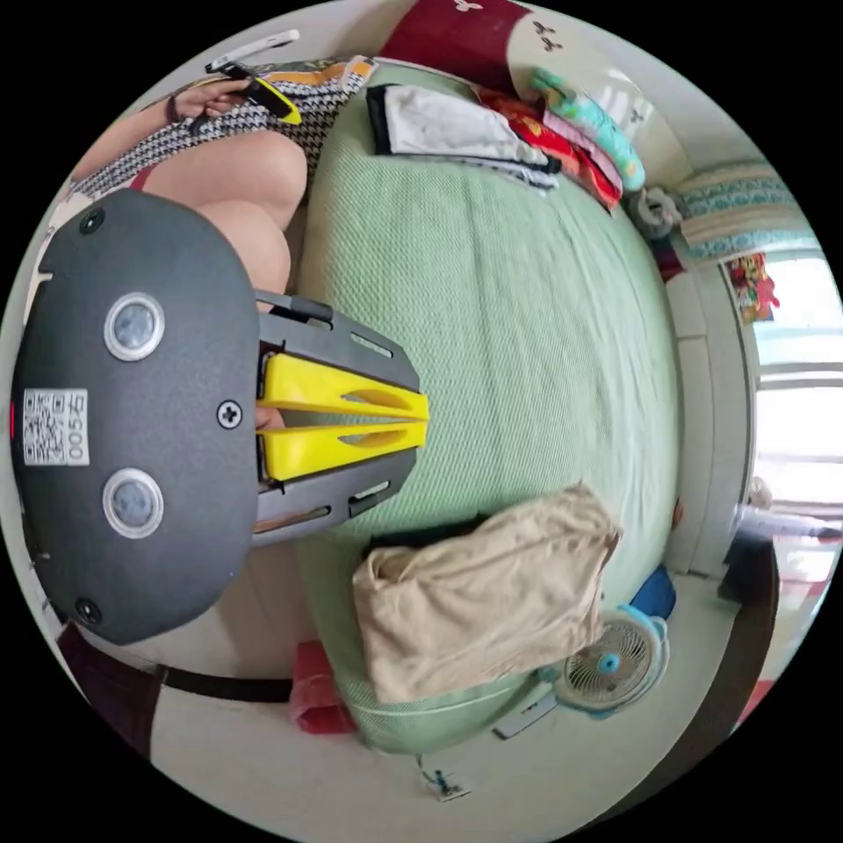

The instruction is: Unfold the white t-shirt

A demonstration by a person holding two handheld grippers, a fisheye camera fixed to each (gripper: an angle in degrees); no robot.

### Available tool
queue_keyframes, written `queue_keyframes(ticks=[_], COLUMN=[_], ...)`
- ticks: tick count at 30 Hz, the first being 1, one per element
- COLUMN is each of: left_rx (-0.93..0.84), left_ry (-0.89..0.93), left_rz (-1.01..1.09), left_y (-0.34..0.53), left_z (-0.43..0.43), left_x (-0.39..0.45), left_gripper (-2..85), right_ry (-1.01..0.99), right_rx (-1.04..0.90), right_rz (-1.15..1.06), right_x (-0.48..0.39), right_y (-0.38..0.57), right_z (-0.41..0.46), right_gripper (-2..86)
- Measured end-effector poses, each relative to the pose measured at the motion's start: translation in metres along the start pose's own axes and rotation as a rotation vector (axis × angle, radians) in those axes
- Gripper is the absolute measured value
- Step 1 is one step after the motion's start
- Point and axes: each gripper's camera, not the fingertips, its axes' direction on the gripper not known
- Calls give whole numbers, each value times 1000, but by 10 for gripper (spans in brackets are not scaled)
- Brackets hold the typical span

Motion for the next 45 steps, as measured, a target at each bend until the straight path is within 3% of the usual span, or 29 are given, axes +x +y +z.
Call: queue_keyframes(ticks=[8,17,25,30,34,45], left_rx=[9,-22,-41,-37,-47,-54], left_ry=[-3,-72,-94,-62,-47,-46], left_rz=[43,3,-21,4,30,69], left_y=[-2,-3,-32,-45,-50,-54], left_z=[-11,-2,11,14,19,20], left_x=[-25,-76,-101,-97,-88,-59], left_gripper=[14,14,15,13,6,-1], right_ry=[-287,-385,-391,-319,-354,-261], right_rx=[66,86,93,-10,34,110], right_rz=[-415,-493,-473,-493,-457,-483], right_x=[-210,-348,-416,-451,-455,-424], right_y=[-11,-68,-139,-161,-160,-161], right_z=[7,42,73,100,86,49], right_gripper=[52,85,105,68,3,-8])
